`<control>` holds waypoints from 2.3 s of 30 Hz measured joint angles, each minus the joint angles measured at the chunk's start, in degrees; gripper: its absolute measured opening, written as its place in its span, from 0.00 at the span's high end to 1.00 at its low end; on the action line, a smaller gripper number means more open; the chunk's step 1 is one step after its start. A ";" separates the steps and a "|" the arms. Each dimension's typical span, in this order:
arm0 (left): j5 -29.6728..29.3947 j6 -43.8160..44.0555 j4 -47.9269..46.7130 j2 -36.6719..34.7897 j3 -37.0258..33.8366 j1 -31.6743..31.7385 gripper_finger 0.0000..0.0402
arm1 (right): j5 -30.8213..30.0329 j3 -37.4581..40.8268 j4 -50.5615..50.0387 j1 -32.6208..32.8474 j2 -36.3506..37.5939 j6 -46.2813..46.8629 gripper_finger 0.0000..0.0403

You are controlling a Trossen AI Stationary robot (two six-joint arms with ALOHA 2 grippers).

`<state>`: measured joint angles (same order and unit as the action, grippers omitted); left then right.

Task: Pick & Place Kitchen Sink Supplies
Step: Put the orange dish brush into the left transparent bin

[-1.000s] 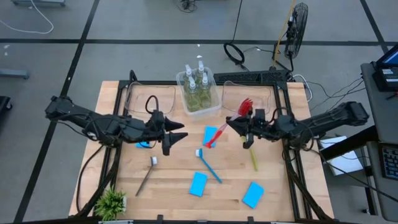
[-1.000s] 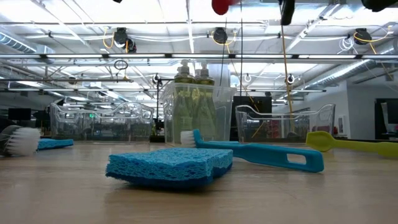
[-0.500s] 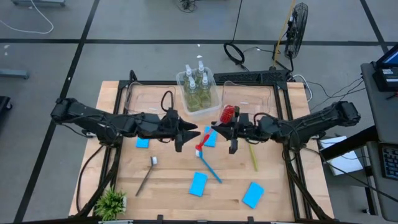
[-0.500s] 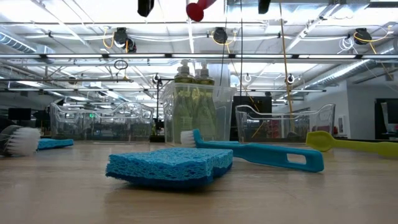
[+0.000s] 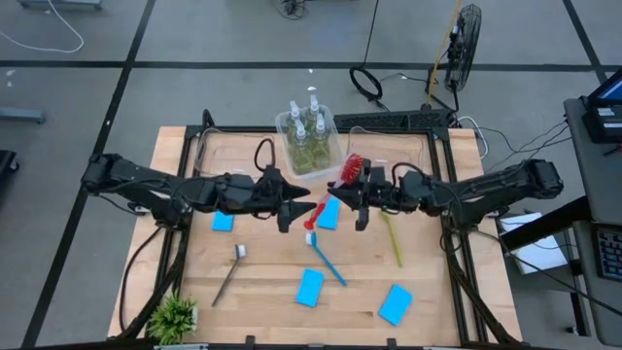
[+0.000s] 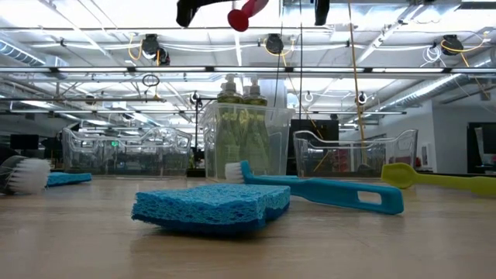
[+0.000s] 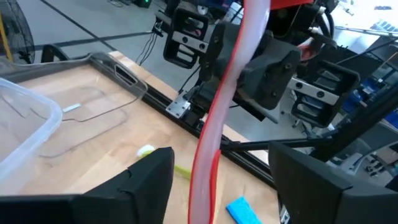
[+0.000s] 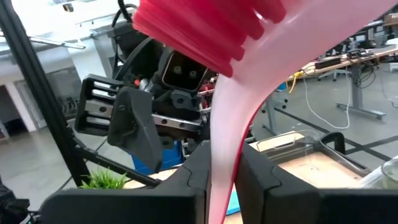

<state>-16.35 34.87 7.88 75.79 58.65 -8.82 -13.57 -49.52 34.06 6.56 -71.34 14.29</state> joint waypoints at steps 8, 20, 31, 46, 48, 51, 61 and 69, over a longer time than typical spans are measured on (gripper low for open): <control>4.52 -0.66 7.04 3.12 0.24 2.43 0.27 | 4.62 -0.02 1.64 -2.04 -1.18 4.07 0.91; 10.12 1.32 7.08 5.52 0.07 4.42 0.33 | 6.49 -0.08 3.22 -3.02 -2.71 7.56 0.91; 13.72 3.24 7.17 7.10 0.11 4.62 0.45 | 7.74 -0.07 3.86 -3.25 -2.72 8.24 0.91; 19.28 5.52 6.49 7.08 0.11 5.44 0.84 | 8.07 -0.04 3.90 -3.19 -2.70 9.46 0.91; 19.32 5.91 6.49 7.08 0.11 5.44 0.84 | 7.99 -0.04 3.88 -3.19 -2.70 9.46 0.91; 19.32 6.24 6.49 7.08 0.11 5.44 0.84 | 7.99 -0.04 3.85 -3.19 -2.70 9.30 0.89; 18.48 6.33 6.37 7.05 0.11 6.02 0.84 | 9.87 -0.02 1.61 -3.21 -2.70 8.17 0.73; 17.35 6.21 5.01 6.73 0.11 6.96 0.84 | 10.89 0.02 -4.51 -3.21 -1.20 7.36 0.58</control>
<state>1.00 41.08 12.89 82.52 58.76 -1.86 -2.68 -49.50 29.55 3.36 -72.54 21.65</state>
